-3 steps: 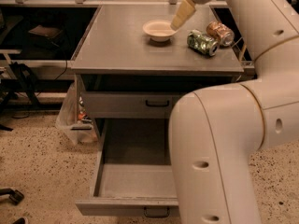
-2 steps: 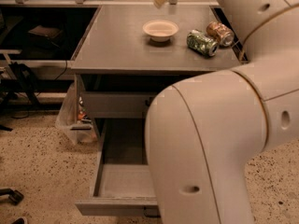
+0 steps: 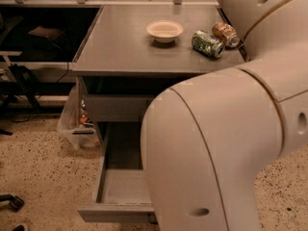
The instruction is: Pick green can from middle drawer and place on counter
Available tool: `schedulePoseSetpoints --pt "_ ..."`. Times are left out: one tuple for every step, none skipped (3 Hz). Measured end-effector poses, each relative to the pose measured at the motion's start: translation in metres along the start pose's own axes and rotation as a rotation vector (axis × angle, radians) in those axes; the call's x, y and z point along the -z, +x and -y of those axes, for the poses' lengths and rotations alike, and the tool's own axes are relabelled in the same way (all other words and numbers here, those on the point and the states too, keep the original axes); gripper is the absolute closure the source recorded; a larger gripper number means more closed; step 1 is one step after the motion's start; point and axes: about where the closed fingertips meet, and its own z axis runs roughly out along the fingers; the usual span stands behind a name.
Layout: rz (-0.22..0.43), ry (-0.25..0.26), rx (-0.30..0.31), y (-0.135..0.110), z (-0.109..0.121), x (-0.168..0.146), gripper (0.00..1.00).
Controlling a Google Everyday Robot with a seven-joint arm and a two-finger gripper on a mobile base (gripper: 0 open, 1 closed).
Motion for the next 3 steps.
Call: schedulePoseSetpoints --pt "-0.003 -0.089 0.009 0.013 -0.006 0.005 0.00" --pt "0.010 -0.188 0.034 0.049 0.010 0.035 0.00" --pt "0.010 -0.178 0.041 0.055 0.018 0.040 0.00"
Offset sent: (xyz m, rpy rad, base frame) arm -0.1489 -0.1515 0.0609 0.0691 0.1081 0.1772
